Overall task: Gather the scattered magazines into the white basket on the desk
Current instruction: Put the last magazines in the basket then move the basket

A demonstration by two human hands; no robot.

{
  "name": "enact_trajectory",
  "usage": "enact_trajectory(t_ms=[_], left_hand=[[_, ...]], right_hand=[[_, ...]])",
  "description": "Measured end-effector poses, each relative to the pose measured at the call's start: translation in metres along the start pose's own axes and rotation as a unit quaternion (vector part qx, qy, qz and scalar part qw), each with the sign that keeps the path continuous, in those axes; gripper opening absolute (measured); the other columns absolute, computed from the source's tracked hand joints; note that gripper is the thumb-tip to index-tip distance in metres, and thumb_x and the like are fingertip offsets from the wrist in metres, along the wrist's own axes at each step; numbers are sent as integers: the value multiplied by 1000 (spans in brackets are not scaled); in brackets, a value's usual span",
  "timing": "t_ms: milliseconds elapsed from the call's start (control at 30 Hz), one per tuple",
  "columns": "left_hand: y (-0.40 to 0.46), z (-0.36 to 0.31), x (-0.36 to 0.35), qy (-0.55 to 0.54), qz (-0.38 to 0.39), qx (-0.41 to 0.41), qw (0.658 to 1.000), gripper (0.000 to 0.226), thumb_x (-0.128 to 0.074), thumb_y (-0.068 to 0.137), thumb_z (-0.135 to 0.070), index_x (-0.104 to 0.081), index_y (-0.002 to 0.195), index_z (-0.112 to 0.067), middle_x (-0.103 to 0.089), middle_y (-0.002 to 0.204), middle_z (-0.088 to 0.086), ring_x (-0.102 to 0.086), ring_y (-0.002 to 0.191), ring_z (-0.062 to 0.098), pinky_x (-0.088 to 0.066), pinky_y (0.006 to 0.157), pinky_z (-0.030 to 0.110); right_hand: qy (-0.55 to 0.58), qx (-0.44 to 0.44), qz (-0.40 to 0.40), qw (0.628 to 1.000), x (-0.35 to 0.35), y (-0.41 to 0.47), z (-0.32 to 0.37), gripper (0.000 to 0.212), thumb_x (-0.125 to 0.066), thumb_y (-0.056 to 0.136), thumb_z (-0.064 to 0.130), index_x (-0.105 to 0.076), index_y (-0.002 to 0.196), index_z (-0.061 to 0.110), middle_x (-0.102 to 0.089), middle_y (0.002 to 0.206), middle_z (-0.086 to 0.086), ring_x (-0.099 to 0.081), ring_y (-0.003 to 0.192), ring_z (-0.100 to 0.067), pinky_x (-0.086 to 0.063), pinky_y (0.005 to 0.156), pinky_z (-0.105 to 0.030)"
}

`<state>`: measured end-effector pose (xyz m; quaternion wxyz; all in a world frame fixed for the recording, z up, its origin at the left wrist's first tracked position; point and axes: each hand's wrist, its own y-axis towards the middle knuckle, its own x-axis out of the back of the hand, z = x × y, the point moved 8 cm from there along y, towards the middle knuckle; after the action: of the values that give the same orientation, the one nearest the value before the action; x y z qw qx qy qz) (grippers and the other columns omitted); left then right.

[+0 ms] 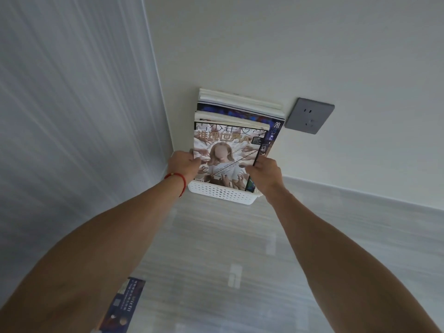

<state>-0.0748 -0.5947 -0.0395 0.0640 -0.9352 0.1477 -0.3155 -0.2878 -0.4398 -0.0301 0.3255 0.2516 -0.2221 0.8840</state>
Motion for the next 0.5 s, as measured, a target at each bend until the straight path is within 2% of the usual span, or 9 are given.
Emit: enact_trajectory(t_ms=[100, 167, 200, 267, 300, 333, 400, 467, 500], left_hand=[[1, 3, -3, 3, -4, 8, 1000, 35, -62, 82, -8, -54, 48, -13, -52, 50, -5, -51, 52, 13, -33, 49, 20], [2, 1, -3, -13, -6, 1, 1000, 30, -61, 80, -5, -60, 50, -7, -49, 41, -9, -50, 49, 8, -30, 44, 18], [2, -1, -1, -19, -9, -13, 1000, 20, -61, 81, -4, -69, 63, -7, -55, 46, -12, -53, 51, 4, -33, 42, 15], [1, -1, 3, -32, -20, -29, 999, 14, -66, 85, -6, -74, 91, -15, -70, 78, -8, -63, 73, 8, -43, 55, 10], [2, 1, 4, -38, -26, -26, 999, 24, -70, 86, -7, -71, 108, -14, -72, 93, -2, -65, 84, 14, -49, 66, 14], [5, 3, 3, -32, -21, -24, 999, 34, -73, 85, -9, -66, 117, -14, -71, 104, 4, -67, 95, 20, -54, 77, 21], [14, 6, -6, -6, 26, -20, 999, 61, -79, 81, -12, -54, 136, -16, -63, 128, 10, -62, 119, 29, -53, 93, 33], [24, 3, -15, -18, 83, -20, 996, 80, -81, 78, -10, -44, 148, -21, -56, 142, 5, -54, 133, 27, -51, 95, 31], [30, 0, -19, -33, 105, -26, 994, 80, -81, 77, -8, -45, 147, -23, -58, 139, 0, -53, 133, 26, -52, 91, 29]], right_hand=[[18, 3, 30, 999, -7, -4, -2, 45, -61, 70, 22, -70, 115, 22, -76, 110, 2, -68, 105, -27, -57, 90, -47], [19, 23, 49, 998, -9, -4, -4, 45, -64, 73, 21, -66, 118, 24, -75, 112, 8, -68, 107, -23, -56, 94, -47], [28, 37, 62, 997, -9, -4, -6, 46, -66, 76, 18, -63, 121, 24, -74, 113, 11, -68, 108, -21, -55, 95, -47], [46, 66, 68, 994, -3, -3, -13, 51, -71, 81, 15, -56, 129, 28, -71, 119, 13, -67, 111, -19, -56, 96, -44], [36, 80, 41, 995, 4, -3, -18, 54, -71, 84, 16, -53, 133, 28, -67, 122, 11, -65, 114, -20, -56, 95, -42], [8, 87, -5, 996, 14, -1, -25, 57, -70, 86, 20, -49, 139, 25, -63, 127, 5, -61, 118, -22, -54, 96, -40], [-45, 61, -77, 994, 28, 6, -42, 65, -69, 90, 31, -41, 148, 18, -54, 141, -8, -52, 129, -28, -49, 101, -41], [-45, 0, -48, 998, 23, 17, -59, 82, -71, 88, 44, -30, 154, 21, -43, 152, -11, -44, 137, -33, -44, 106, -46], [-23, -25, -11, 999, 15, 22, -63, 89, -73, 86, 48, -24, 157, 24, -39, 156, -10, -43, 138, -34, -44, 106, -47]])
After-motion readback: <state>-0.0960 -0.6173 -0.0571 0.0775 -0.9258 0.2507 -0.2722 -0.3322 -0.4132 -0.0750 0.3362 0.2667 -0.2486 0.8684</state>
